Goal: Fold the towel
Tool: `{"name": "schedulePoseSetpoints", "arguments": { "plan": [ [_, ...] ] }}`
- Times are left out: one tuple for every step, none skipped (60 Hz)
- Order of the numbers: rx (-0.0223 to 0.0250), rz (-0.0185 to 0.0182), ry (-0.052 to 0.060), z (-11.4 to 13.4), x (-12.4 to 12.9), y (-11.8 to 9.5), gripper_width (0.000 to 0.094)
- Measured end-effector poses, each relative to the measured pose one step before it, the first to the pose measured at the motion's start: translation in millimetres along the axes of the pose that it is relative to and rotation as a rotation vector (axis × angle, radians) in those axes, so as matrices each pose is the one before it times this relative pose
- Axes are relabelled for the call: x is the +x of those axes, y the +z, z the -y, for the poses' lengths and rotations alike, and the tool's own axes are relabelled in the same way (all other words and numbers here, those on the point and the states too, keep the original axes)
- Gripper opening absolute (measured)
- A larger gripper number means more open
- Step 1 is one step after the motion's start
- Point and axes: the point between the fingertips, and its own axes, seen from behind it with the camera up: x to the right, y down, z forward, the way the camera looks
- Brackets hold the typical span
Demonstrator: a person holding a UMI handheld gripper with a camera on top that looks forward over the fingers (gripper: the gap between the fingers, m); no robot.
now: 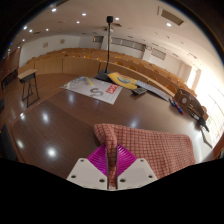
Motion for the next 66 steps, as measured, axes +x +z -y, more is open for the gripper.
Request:
{"name": "schedulePoseSetpoints", "arguments": {
  "plan": [
    [-0.00128, 0.00027, -0.0116, -0.53, -0.44, -0.08, 0.0073],
    [-0.00059, -0.00348, -0.0113, 0.33, 0.07, 0.05, 0.0067],
    [-0.00293, -0.00219, -0.0051, -0.31, -0.33, 0.08, 0.0064],
    [-0.00057, -0.00047, 0.0009, 0.49, -0.46, 0.26, 0.0056],
    [0.00002, 0.00088, 0.0058, 0.34, -0.42, 0.45, 0.0054],
    [-0.00084, 0.00349, 0.0090, 0.21, -0.53, -0.02, 0.0052],
    [0.00119, 0.00500, 0.0098, 0.49, -0.58, -0.07, 0.0052],
    [0.00016, 0.00681, 0.0107, 0.30, -0.80, 0.00, 0.0051],
    [-0.00131, 0.00834, 0.0084, 0.97, 0.12, -0.14, 0.0050],
    [-0.00009, 0.01151, 0.0122, 0.70, -0.59, 0.18, 0.0048],
    [-0.00118, 0.01105, 0.0113, 1.40, -1.50, -1.15, 0.0048],
    [0.00025, 0.01262, 0.0127, 1.18, -1.76, -0.73, 0.0047],
    [0.00206, 0.01318, 0.0143, 1.66, -2.05, -1.26, 0.0048],
    [0.00298, 0.01309, 0.0133, 2.00, -2.25, -1.62, 0.0047],
    [0.00184, 0.01243, 0.0106, 1.82, -2.12, -2.04, 0.0048],
    [0.00139, 0.00497, 0.0080, 0.40, -6.91, -1.38, 0.0047],
    [0.00260, 0.01631, 0.0115, 2.44, 0.26, -3.97, 0.0047],
    [0.00608, 0.01353, 0.0134, 3.13, -2.39, -2.58, 0.0046],
    [0.00886, 0.01553, 0.0145, 4.24, -3.22, -3.25, 0.0047],
    [0.00838, 0.01778, 0.0137, 4.61, -3.78, -3.76, 0.0047],
    [0.00710, 0.01919, 0.0142, 4.71, -4.25, -4.28, 0.0047],
    [0.00682, 0.01955, 0.0151, 4.91, -3.86, -4.51, 0.0047],
    [0.00764, 0.01584, 0.0164, 5.63, -5.60, -3.29, 0.0047],
    [0.00898, 0.01567, 0.0182, 6.92, -5.52, -4.00, 0.0047],
    [0.01100, 0.02107, 0.0190, 6.61, -2.59, -4.58, 0.0047],
    [0.01005, 0.02021, 0.0181, 7.53, -2.33, -5.50, 0.0047],
    [0.01174, 0.02030, 0.0182, 7.70, -2.48, -5.01, 0.0047],
    [0.01191, 0.01863, 0.0158, 7.83, -1.88, -4.39, 0.0047],
    [0.01253, 0.01592, 0.0143, 7.69, -1.05, -4.31, 0.0047],
    [0.01306, 0.01423, 0.0138, 8.02, -0.53, -4.24, 0.0047],
    [0.01534, 0.01388, 0.0132, 7.82, 0.11, -3.53, 0.0047],
    [0.01324, 0.01139, 0.0115, 7.50, 1.02, -3.74, 0.0047],
    [0.01132, 0.00780, 0.0110, 6.61, 2.47, -3.61, 0.0047],
    [0.00885, 0.00192, 0.0115, 6.60, 1.47, -2.97, 0.0046],
    [0.00589, 0.00016, 0.0100, 5.31, 3.58, -3.22, 0.0046],
    [0.00660, -0.00001, 0.0100, 4.81, 6.06, -2.11, 0.0046],
    [0.00762, 0.00059, 0.0087, 3.81, 7.58, -2.81, 0.0047],
    [0.00381, -0.00501, 0.0070, 4.06, 5.73, -1.45, 0.0046],
    [0.00616, -0.00425, 0.0046, 3.08, 10.15, -1.09, 0.0046],
    [0.00355, -0.00867, 0.0022, 2.76, 9.34, -1.14, 0.0047],
    [0.00158, -0.01256, 0.0004, 1.49, 10.37, -0.52, 0.0046],
    [-0.00089, -0.01617, -0.0004, 0.75, 11.55, -0.25, 0.0047],
    [-0.00355, -0.01849, -0.0002, -0.26, 12.21, 0.52, 0.0047],
    [-0.00553, -0.01852, 0.0024, 0.38, 10.00, 1.47, 0.0047],
    [-0.00486, -0.01692, 0.0027, -0.42, 10.61, 2.11, 0.0047],
    [-0.00255, -0.01381, 0.0035, -0.57, 10.63, 1.93, 0.0048],
    [-0.00101, -0.01300, 0.0027, -0.96, 10.27, 2.16, 0.0049],
    [0.00179, -0.00923, 0.0009, -2.67, 14.39, -0.48, 0.0050],
    [-0.00247, -0.01332, -0.0003, -1.84, 10.77, 2.70, 0.0052],
    [-0.00617, -0.01484, -0.0019, -2.74, 10.82, 2.97, 0.0053],
    [-0.00911, -0.01417, -0.0040, -5.02, 14.04, 0.50, 0.0055],
    [-0.00871, -0.01618, -0.0034, -2.52, 6.40, 4.87, 0.0057],
    [-0.00846, -0.01391, -0.0045, -3.34, 8.56, 3.29, 0.0061],
    [-0.00716, -0.01269, -0.0039, -3.36, 8.18, 3.15, 0.0068],
    [-0.00785, -0.01110, -0.0035, -3.65, 8.06, 2.95, 0.0079],
    [-0.00847, -0.01051, -0.0037, -3.73, 7.75, 2.91, 0.0099],
    [-0.00817, -0.00919, -0.0054, -4.10, 10.46, 0.81, 0.0130],
    [-0.00167, -0.00892, -0.0031, -3.29, 6.37, 1.37, 0.0163],
    [-0.00107, -0.00904, -0.0043, -1.41, 6.41, 1.31, 0.0201],
    [0.00135, -0.01119, -0.0054, -0.99, 7.06, 0.31, 0.0244],
    [0.00324, -0.01798, -0.0057, -0.11, 8.11, -0.32, 0.0293],
    [0.00542, -0.02261, -0.0068, 0.77, 8.74, -0.60, 0.0347],
    [0.00584, -0.02261, -0.0085, 2.69, 8.95, -0.68, 0.0403],
    [0.01061, -0.02273, -0.0086, 2.85, 8.48, -1.51, 0.0465],
    [0.01001, -0.02029, -0.0093, 4.78, 8.27, -1.13, 0.0530],
    [0.01498, -0.01736, -0.0072, 0.67, 7.85, -2.58, 0.0594]
  ]
}}
